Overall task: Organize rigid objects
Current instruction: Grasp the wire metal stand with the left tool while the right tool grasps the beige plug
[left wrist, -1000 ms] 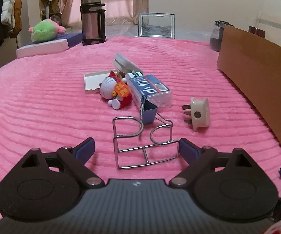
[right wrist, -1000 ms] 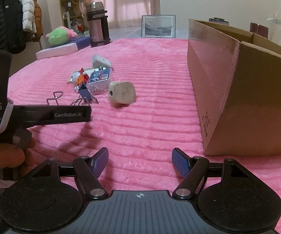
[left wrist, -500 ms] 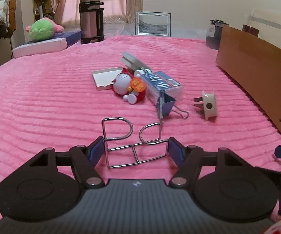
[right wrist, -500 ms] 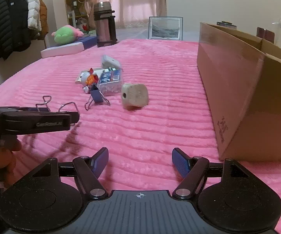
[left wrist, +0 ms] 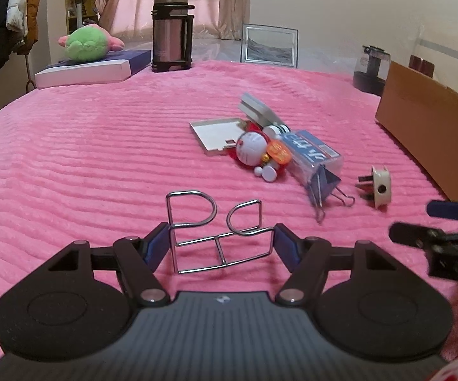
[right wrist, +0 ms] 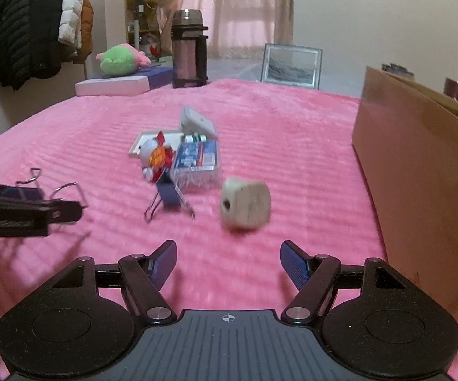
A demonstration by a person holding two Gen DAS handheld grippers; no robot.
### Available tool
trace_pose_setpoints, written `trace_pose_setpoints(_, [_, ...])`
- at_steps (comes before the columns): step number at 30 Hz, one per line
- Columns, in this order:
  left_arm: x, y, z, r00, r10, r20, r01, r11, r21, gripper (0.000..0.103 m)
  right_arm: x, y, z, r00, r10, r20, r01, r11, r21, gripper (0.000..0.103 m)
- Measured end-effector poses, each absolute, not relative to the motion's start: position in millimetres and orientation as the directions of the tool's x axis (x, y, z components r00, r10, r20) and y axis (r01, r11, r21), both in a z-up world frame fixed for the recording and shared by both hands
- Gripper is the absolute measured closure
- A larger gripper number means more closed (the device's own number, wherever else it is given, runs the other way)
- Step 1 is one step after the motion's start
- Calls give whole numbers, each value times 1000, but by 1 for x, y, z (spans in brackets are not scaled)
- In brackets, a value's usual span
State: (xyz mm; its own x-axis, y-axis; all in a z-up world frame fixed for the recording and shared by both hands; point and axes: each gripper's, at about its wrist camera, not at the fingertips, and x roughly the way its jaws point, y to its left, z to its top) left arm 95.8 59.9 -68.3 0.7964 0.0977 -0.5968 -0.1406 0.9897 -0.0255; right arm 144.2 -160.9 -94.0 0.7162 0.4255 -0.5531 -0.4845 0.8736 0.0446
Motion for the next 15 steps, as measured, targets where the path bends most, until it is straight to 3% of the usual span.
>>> trace_pose_setpoints(6, [100,67,-67,801,86,-593,-135,990,-40,37,184,-161,-89,709,468,-528,-518,853,60,36])
trace_pose_setpoints(10, [104,66,-69,800,71,-596,-124,991,-48,37,210,-163,-91,679,494,-543,-533,840,98,51])
trace_pose_setpoints(15, [108,61,-70,802,47,-595,-103,993,-60,37,230,-168,-99,626,533,-569,-545,821,169,53])
